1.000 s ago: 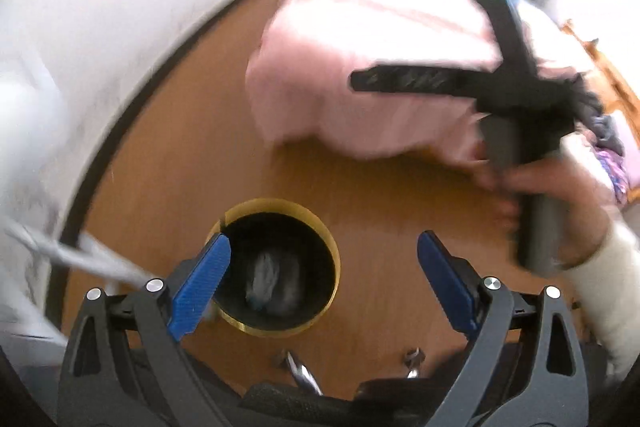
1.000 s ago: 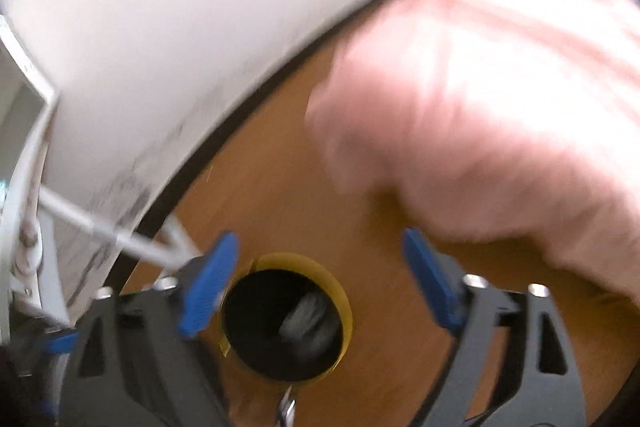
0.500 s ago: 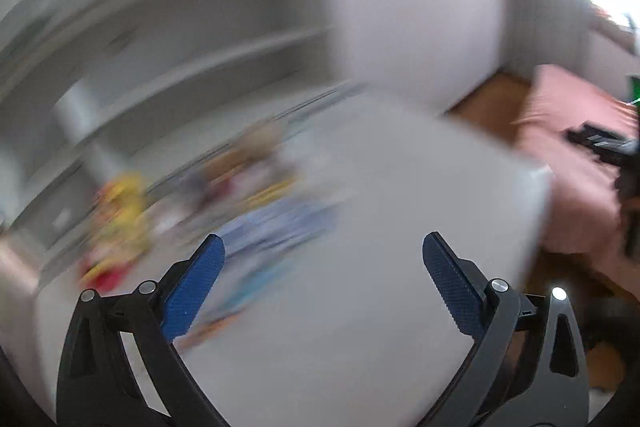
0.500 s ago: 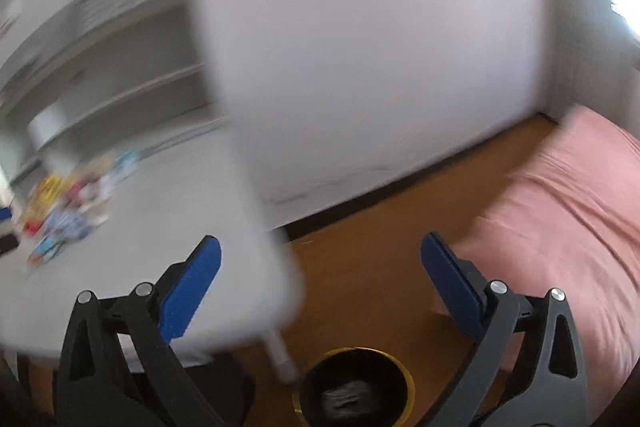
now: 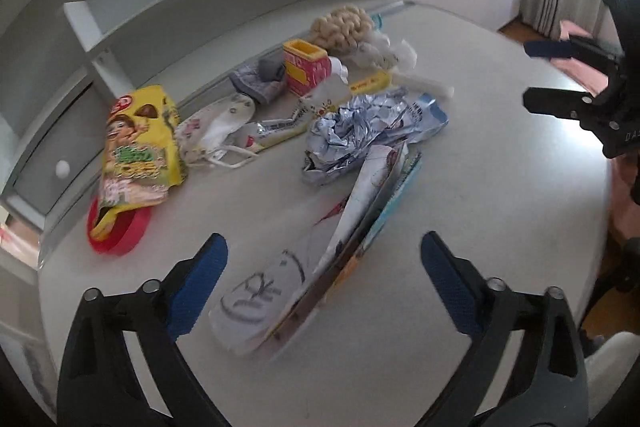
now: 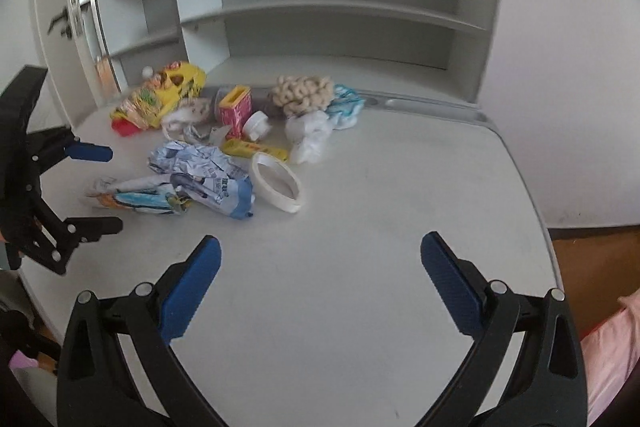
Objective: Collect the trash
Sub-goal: 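Swing both tools back to the desk and grasp the drawn paper with the left tool, then grasp the clear plastic ring with the right tool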
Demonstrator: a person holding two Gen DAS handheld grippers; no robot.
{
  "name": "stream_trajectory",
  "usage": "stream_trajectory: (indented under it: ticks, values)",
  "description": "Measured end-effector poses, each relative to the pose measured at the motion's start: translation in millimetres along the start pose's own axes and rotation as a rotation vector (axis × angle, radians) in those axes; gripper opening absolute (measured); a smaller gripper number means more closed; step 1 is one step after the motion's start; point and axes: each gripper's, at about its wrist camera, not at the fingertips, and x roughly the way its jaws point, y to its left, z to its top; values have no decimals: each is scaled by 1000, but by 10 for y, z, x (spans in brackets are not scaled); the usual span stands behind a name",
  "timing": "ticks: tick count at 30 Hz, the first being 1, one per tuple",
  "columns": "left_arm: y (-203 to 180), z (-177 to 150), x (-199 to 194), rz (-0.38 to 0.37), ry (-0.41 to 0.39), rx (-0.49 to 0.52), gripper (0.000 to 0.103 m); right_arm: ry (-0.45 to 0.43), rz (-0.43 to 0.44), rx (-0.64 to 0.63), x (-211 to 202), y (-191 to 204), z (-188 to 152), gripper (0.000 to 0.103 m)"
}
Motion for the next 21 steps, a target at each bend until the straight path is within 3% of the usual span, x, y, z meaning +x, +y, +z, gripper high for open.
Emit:
stream_trajectory:
  ticks: [1, 2, 5, 10, 13, 17, 21]
  values:
    - [2, 17, 73, 0, 20, -3, 65, 10, -4, 2, 83, 16, 51, 97]
    - [36, 26, 149, -4, 34, -6, 59, 17, -1, 10, 152, 24, 86, 97]
    - [88, 47, 178, -20, 22, -35, 52, 25, 37, 53, 331, 63, 233, 97]
    - [164, -12, 121, -35, 15, -97, 38, 70, 27, 32, 532, 115, 346, 95]
    - [282, -89, 23, -38, 4, -169, 20, 106, 21, 18, 689, 139, 411, 91]
    - [517, -248, -103, 0, 13, -256, 18, 147, 27, 6, 866, 175, 462, 80]
    - [702, -369, -164, 56, 36, -299, 18, 167, 28, -54, 953, 290, 456, 80]
